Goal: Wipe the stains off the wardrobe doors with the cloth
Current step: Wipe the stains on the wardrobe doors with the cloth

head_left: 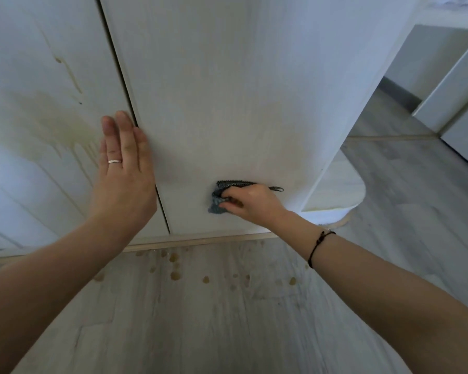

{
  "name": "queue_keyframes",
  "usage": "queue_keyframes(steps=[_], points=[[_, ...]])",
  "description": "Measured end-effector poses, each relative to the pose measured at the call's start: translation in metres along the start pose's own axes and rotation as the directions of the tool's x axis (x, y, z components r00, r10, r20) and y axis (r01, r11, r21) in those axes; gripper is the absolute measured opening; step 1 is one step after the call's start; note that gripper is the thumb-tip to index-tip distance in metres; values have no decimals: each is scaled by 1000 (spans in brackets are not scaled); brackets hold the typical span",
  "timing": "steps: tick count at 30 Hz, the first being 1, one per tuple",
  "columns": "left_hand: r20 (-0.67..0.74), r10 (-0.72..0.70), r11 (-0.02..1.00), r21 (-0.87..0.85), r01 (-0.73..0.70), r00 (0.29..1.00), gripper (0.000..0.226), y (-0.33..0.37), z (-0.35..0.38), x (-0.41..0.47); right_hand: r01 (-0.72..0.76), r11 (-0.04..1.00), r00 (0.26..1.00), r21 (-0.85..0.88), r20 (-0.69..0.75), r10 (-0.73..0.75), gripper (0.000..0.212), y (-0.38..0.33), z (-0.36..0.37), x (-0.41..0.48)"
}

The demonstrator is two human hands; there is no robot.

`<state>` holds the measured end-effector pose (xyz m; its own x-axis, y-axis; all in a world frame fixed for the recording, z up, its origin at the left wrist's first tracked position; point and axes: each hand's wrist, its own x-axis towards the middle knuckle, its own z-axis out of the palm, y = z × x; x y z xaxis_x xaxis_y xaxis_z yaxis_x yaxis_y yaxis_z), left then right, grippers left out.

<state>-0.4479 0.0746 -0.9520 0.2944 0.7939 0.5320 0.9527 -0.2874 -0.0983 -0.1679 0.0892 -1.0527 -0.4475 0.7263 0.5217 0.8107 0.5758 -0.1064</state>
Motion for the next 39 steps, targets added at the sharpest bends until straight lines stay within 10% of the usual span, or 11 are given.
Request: queue_keyframes(steps=[3, 8, 13, 16, 19, 24, 27, 32, 35, 37, 39], points=[[32, 31, 999, 20, -32, 999, 79, -4, -4, -2, -34, 998, 968, -58, 248, 47, 35, 31, 6, -43], [43, 29, 1000, -11, -28, 999, 75, -1, 0, 0, -278, 921, 691, -273, 609, 389, 21, 91, -11, -106], [42, -20, 997, -74, 24, 999, 68, 3, 4, 2, -220, 950, 968, -223, 74, 241, 10, 75, -70, -69], [36, -49, 992, -112, 53, 998, 68, 7, 2, 4, -337, 912, 884, -235, -412, 221, 14, 59, -132, -25], [31, -60, 991, -115, 63, 998, 69, 9, 1, 2, -452, 877, 750, -164, -602, 274, 17, 56, -145, -3], [37, -67, 989, -126, 71, 997, 70, 12, 0, 1, -334, 908, 941, -252, -33, 337, 14, 72, -59, -88], [39, -63, 989, -129, 68, 997, 69, 10, 1, 1, -412, 878, 736, -244, 479, 479, 19, 84, -31, -127], [28, -64, 983, -171, 68, 998, 69, 8, 7, 1, -410, 867, 638, -282, 591, 494, 26, 85, -31, -109], [13, -73, 981, -178, 74, 997, 69, 9, 10, 4, -339, 889, 807, -309, 390, 443, 34, 80, -62, -80], [9, -76, 979, -190, 77, 997, 66, 6, 11, 5, -337, 897, 935, -286, 11, 355, 30, 68, -97, -58], [3, -67, 977, -201, 66, 998, 64, 6, 13, 4, -446, 861, 865, -243, -365, 345, 18, 61, -141, -32]])
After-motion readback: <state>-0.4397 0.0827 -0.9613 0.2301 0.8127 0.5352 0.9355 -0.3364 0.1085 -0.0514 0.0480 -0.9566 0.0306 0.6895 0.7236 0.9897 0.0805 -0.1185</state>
